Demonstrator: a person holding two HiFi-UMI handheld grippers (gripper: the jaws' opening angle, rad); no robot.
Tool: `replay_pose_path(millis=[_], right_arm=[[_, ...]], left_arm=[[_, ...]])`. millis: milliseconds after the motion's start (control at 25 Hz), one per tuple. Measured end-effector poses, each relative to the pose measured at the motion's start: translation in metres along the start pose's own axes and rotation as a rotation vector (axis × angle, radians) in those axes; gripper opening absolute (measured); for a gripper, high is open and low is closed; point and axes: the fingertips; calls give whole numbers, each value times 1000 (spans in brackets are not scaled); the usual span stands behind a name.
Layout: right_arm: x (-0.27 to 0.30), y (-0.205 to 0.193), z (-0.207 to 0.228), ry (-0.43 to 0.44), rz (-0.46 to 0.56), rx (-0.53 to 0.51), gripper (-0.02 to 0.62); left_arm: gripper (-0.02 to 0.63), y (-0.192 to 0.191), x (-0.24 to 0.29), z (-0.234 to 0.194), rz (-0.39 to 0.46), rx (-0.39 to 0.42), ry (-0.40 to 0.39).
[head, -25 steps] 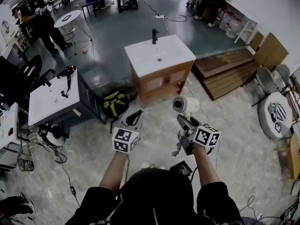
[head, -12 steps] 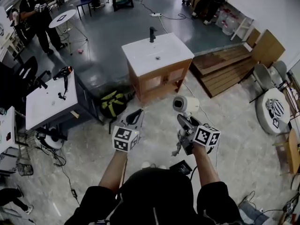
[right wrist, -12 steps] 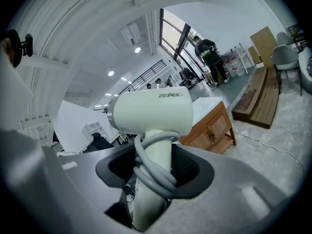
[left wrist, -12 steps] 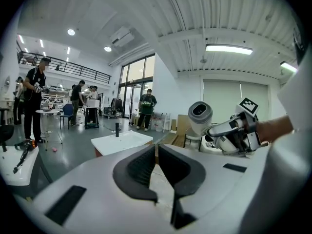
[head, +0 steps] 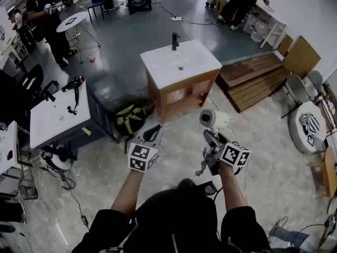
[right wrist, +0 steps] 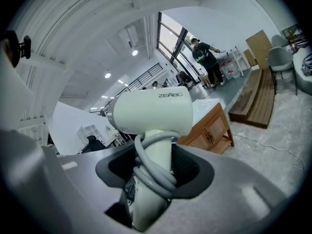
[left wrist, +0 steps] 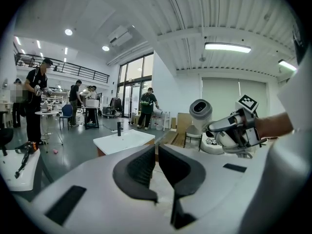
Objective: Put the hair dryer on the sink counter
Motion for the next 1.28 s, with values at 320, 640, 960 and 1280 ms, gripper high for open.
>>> replay_pose_path(millis=[320, 640, 960, 1280], right_arm=[[14, 4, 3, -7, 5, -4, 202], [41, 16, 23, -13, -4, -3, 202], [89, 52, 46, -6, -1, -12, 202], [152, 86, 80, -4, -35, 10, 202]], left_arm=[[26, 0, 9, -16, 2, -3, -1], [28, -4, 31, -39, -3, -13, 11], [26, 1, 70, -81, -23, -15, 42], [28, 16, 136, -123, -36, -31, 43]])
Point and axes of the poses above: the fingertips, and each gripper's own axes: x forward along the fingers, z to its right, y out of its top, and after that the axes turned 6 degrees about -y, right-handed
